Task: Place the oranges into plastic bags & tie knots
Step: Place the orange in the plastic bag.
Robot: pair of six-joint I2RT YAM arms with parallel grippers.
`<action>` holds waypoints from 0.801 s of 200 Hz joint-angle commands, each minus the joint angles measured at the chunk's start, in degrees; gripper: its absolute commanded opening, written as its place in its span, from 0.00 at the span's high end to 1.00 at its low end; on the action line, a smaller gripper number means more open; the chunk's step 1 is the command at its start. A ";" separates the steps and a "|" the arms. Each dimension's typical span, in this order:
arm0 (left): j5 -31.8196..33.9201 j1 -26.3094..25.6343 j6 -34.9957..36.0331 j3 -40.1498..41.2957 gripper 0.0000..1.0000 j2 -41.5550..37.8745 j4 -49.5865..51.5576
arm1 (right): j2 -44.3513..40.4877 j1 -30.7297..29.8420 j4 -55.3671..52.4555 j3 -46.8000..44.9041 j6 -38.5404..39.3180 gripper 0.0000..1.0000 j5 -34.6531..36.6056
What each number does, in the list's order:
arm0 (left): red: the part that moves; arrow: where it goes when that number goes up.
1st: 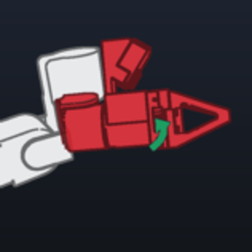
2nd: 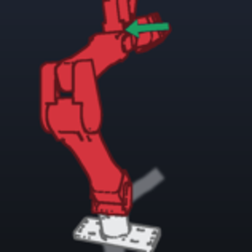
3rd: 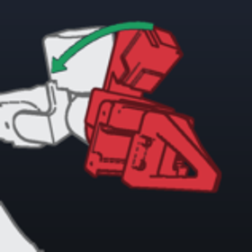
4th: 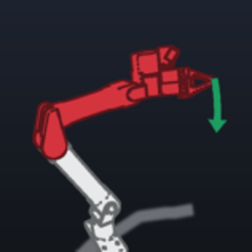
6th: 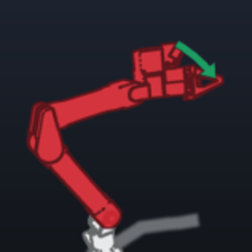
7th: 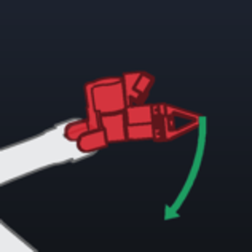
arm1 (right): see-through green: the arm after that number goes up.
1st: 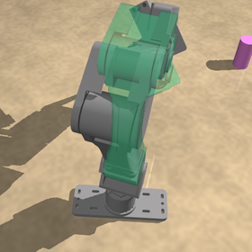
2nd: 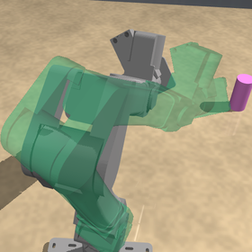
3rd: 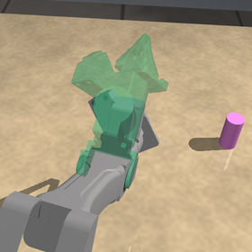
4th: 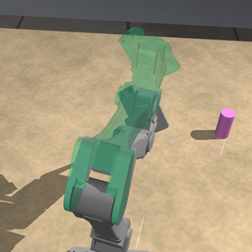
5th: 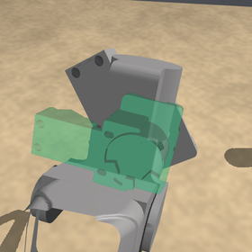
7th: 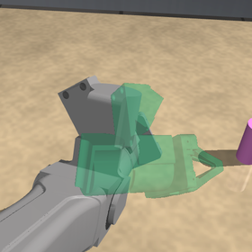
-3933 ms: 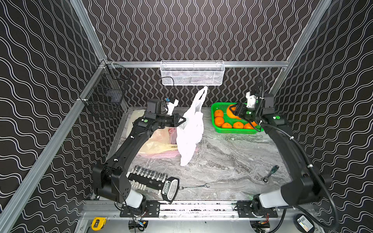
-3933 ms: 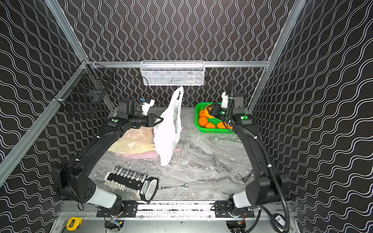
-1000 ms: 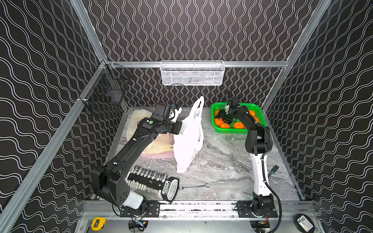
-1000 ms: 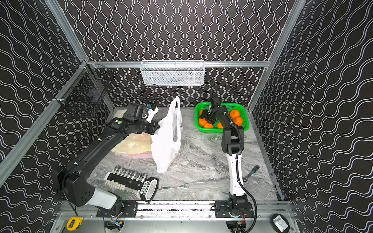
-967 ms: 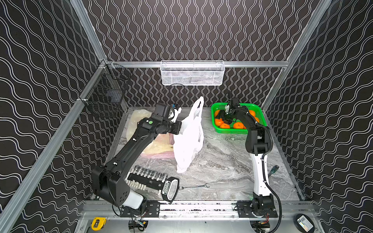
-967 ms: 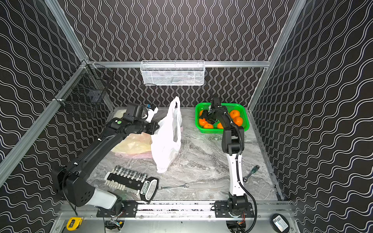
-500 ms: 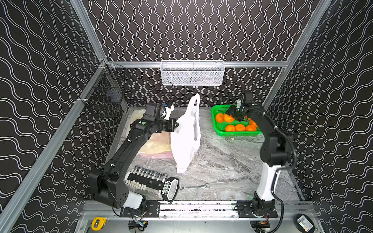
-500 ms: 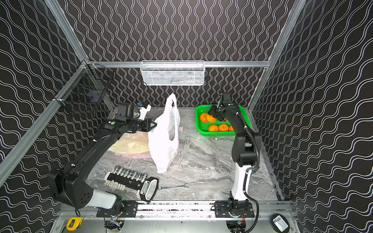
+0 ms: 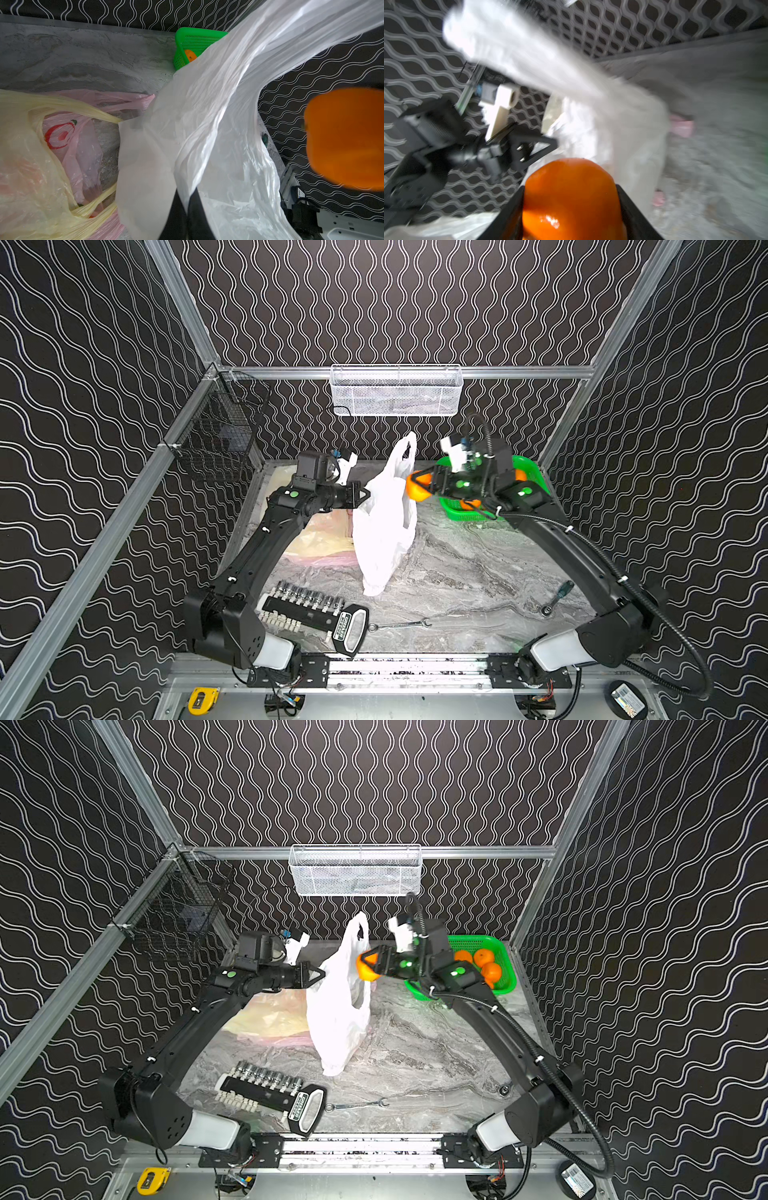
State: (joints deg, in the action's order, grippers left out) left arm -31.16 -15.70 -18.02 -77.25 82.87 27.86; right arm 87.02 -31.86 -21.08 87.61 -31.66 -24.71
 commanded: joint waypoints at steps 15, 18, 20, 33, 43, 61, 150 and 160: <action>-1.86 0.19 -1.64 1.68 1.00 -1.52 -3.32 | 7.36 -3.29 3.67 2.86 -1.76 0.40 1.99; -1.85 0.23 -1.73 1.87 1.00 -1.62 -3.33 | 7.94 -3.38 3.49 3.10 -1.60 0.36 2.03; -1.81 0.23 -1.75 1.87 1.00 -1.69 -3.33 | 8.22 -3.38 3.26 3.29 -1.57 0.34 2.03; -1.72 0.24 -1.87 2.01 1.00 -1.90 -3.15 | 8.88 -3.45 1.89 3.99 -0.99 0.18 2.76; -1.47 0.36 -1.79 2.02 1.00 -2.21 -2.92 | 8.06 -3.48 1.73 3.46 -0.41 0.10 3.61; -0.40 0.49 -1.60 1.89 1.00 -2.49 -2.33 | 4.81 -3.39 1.36 1.66 1.46 0.05 5.89; 15.90 -3.40 8.00 -5.34 1.00 0.18 11.25 | -6.01 18.80 -5.24 -15.72 4.13 0.07 24.02; 17.38 -4.53 8.49 -5.36 1.00 -0.07 11.47 | -1.86 21.78 -7.25 -13.39 5.58 0.07 23.33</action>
State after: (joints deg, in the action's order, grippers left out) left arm -19.53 -18.44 -13.65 -81.89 82.91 36.07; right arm 79.35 -15.38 -23.31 71.90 -27.42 -1.50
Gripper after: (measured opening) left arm 0.048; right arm 0.927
